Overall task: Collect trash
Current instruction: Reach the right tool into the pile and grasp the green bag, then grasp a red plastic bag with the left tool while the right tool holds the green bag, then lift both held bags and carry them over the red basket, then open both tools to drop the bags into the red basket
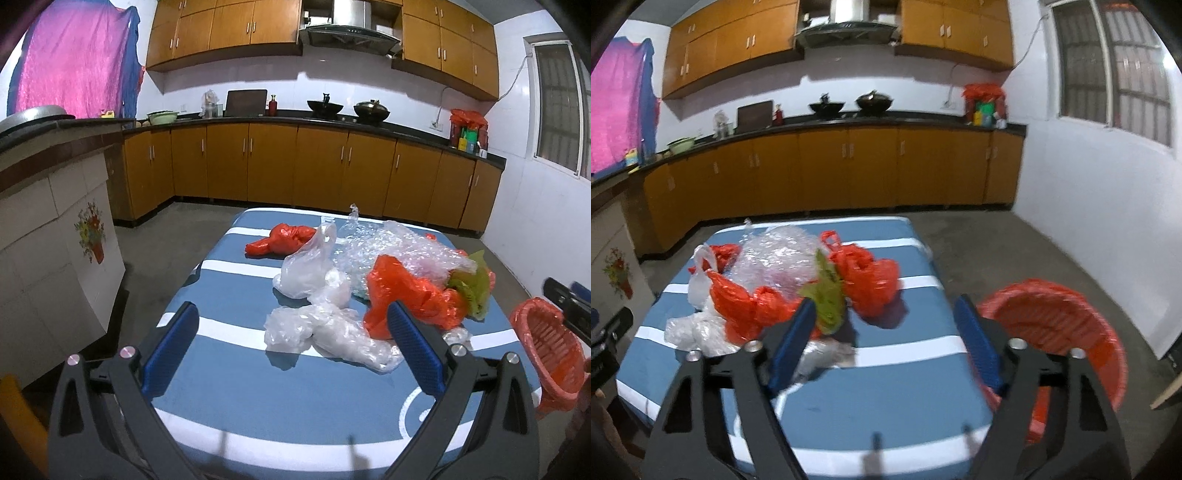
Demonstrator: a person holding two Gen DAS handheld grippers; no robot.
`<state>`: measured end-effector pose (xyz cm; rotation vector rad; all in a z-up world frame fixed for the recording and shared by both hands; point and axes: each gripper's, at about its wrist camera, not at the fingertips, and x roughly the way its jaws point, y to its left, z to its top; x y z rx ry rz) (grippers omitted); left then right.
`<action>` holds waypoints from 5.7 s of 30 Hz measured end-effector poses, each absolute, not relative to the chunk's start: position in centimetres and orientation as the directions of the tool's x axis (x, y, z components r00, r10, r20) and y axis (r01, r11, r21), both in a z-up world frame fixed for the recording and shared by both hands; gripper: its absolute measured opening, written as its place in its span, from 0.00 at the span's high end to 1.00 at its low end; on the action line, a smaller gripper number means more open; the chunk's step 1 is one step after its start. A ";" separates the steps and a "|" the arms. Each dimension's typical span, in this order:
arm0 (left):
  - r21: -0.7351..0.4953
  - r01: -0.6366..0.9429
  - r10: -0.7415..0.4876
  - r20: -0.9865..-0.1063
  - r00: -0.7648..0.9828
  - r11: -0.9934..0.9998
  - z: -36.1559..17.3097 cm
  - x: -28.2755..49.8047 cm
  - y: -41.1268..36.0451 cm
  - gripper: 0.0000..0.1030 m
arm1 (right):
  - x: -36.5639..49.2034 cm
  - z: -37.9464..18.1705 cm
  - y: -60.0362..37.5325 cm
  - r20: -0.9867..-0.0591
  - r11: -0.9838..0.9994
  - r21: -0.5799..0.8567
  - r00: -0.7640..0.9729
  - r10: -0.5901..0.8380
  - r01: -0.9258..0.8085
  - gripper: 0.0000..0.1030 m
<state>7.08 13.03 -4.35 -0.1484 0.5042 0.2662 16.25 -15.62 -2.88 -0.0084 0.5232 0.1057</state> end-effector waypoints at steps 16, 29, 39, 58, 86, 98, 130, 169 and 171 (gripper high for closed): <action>-0.091 -0.288 0.202 -0.518 0.831 0.953 -5.8 9.9 15.0 0.04 | 23.3 -6.5 -11.9 -0.590 0.984 0.023 0.792 0.156 -0.177 0.64; -0.109 -0.181 0.098 -0.524 0.846 0.977 -5.9 13.0 13.0 0.15 | 23.9 -6.8 -13.5 -0.592 0.978 0.099 0.780 0.206 -0.183 0.98; -0.101 -0.086 0.018 -0.542 0.840 0.991 -6.3 16.7 9.9 0.20 | 22.8 -6.2 -14.5 -0.563 0.968 0.134 0.787 0.252 -0.213 0.99; -0.173 0.015 -0.123 -0.631 0.766 0.985 -8.8 21.0 8.4 0.95 | 22.3 -6.5 -14.9 -0.564 0.966 0.129 0.785 0.258 -0.224 0.99; -0.199 0.013 -0.102 -0.446 0.889 0.980 -0.9 15.2 10.6 0.97 | 18.9 -0.7 -14.6 -0.428 0.936 0.165 0.833 0.351 -0.309 0.99; -0.186 0.026 -0.096 -0.381 0.920 0.982 2.6 12.9 10.2 0.98 | 16.6 2.2 -15.5 -0.344 0.926 0.174 0.861 0.375 -0.334 0.99; -0.168 0.349 -0.387 -0.366 0.846 0.922 3.8 15.8 -7.2 0.97 | 13.7 1.3 -31.1 -0.297 0.976 0.219 0.953 0.059 0.008 0.99; -0.172 0.428 -0.454 -0.486 0.746 0.887 -3.1 20.9 -17.1 0.51 | 13.1 -2.3 -39.5 -0.404 0.936 0.255 0.906 -0.125 0.242 0.62; -0.162 0.402 -0.427 -0.482 0.765 0.901 -2.9 20.6 -16.2 0.49 | 13.1 -2.0 -39.2 -0.398 0.939 0.250 0.909 -0.124 0.237 0.62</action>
